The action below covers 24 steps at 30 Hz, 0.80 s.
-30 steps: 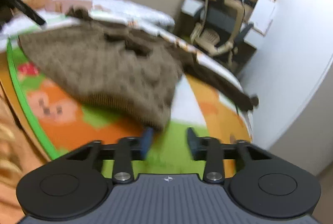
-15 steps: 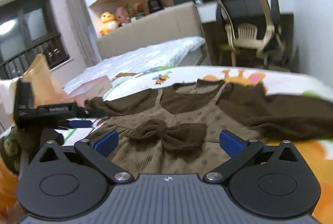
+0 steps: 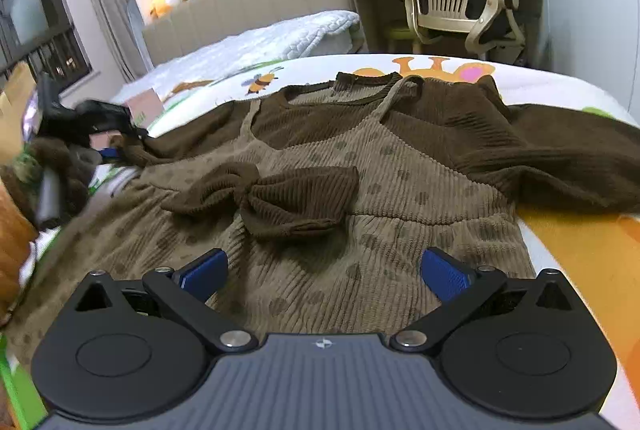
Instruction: Fold clothes
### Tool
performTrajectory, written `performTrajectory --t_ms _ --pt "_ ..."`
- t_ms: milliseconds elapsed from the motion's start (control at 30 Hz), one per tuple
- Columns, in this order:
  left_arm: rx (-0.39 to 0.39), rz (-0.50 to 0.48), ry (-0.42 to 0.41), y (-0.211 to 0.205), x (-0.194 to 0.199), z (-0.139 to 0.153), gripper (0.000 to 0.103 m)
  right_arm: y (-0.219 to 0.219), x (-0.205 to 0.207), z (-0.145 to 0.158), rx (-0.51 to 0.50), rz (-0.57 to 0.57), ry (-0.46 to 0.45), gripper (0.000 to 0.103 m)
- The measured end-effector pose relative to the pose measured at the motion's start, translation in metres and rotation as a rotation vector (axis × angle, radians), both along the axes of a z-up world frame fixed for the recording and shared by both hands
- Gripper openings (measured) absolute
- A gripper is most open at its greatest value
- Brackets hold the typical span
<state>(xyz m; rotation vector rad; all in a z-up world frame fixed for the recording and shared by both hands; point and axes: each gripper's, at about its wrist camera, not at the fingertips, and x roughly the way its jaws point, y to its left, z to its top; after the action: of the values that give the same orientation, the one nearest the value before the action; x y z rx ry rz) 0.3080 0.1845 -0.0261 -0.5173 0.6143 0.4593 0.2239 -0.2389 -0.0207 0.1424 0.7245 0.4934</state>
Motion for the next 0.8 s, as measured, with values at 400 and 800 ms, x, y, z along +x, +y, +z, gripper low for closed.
performTrajectory --t_ms 400,800 --pt "0.275 -0.692 -0.353 -0.161 -0.027 0.072 0.04 0.002 0.0 0.002 0.003 0.007 0.0 0.103" --pt "0.135 -0.763 -0.233 -0.157 -0.05 0.004 0.096 0.015 -0.002 0.036 -0.091 0.078 -0.026 0.103"
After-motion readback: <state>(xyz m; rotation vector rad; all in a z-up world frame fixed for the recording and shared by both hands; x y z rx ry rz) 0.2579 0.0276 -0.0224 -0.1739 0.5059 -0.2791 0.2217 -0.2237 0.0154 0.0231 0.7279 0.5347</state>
